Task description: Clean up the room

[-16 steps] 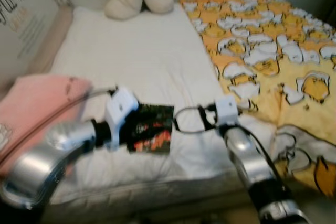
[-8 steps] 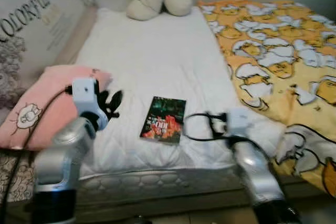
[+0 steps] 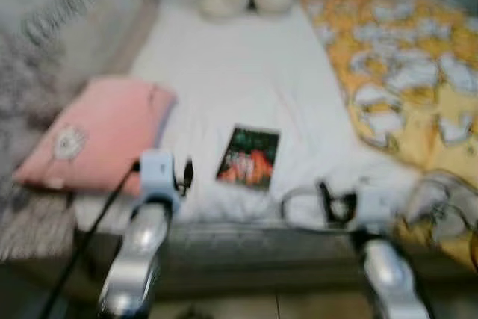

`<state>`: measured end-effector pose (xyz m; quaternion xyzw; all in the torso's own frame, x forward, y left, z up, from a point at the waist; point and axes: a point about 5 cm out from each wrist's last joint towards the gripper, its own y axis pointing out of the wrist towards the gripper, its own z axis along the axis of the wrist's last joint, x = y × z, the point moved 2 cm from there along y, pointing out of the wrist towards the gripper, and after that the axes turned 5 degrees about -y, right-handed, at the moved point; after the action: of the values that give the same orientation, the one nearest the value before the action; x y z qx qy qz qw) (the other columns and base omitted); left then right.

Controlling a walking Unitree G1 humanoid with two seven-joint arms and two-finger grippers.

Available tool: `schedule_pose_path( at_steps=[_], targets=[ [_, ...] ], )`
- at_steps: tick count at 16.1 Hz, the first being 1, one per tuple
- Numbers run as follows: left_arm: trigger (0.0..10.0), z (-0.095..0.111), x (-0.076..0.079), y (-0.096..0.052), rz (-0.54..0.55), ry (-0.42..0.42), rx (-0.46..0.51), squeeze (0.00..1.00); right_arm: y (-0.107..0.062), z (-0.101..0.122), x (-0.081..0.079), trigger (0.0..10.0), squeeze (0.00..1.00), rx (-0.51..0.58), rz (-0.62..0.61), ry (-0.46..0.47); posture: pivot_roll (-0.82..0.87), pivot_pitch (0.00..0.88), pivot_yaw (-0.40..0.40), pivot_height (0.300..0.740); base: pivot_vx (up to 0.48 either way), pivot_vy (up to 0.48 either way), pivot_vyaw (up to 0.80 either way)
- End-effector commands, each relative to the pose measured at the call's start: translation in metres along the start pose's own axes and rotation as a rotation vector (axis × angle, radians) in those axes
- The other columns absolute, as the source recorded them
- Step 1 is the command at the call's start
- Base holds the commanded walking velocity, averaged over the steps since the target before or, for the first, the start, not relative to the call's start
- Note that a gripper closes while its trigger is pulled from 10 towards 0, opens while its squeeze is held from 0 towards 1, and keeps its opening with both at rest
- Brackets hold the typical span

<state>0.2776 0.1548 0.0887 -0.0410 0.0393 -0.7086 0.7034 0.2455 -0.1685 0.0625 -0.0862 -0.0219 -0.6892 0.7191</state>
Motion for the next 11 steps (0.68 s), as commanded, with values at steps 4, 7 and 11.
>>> schedule_pose_path(
  at_steps=[4, 7, 11],
  targets=[
    [10.0, 0.006, -0.007, -0.036, 0.012, 0.104, 0.126, 1.0, -0.036, 0.003, 0.019, 10.0, 1.0, 0.019, 0.04, -0.02, -0.14, 0.0, 0.045, 0.74, 0.0, 0.0, 0.0],
    [10.0, 0.016, 0.001, -0.015, 0.004, 0.054, 0.148, 1.0, -0.02, 0.007, 0.012, 10.0, 1.0, 0.036, 0.055, -0.032, -0.13, 0.0, 0.036, 0.74, 0.0, 0.0, 0.0],
    [10.0, 0.014, 0.006, -0.007, -0.051, 0.048, 0.133, 0.0, -0.008, 0.004, 0.011, 10.0, 0.0, 0.006, 0.043, -0.06, -0.13, 0.0, 0.049, 0.74, 0.0, 0.0, 0.0]
  ],
)
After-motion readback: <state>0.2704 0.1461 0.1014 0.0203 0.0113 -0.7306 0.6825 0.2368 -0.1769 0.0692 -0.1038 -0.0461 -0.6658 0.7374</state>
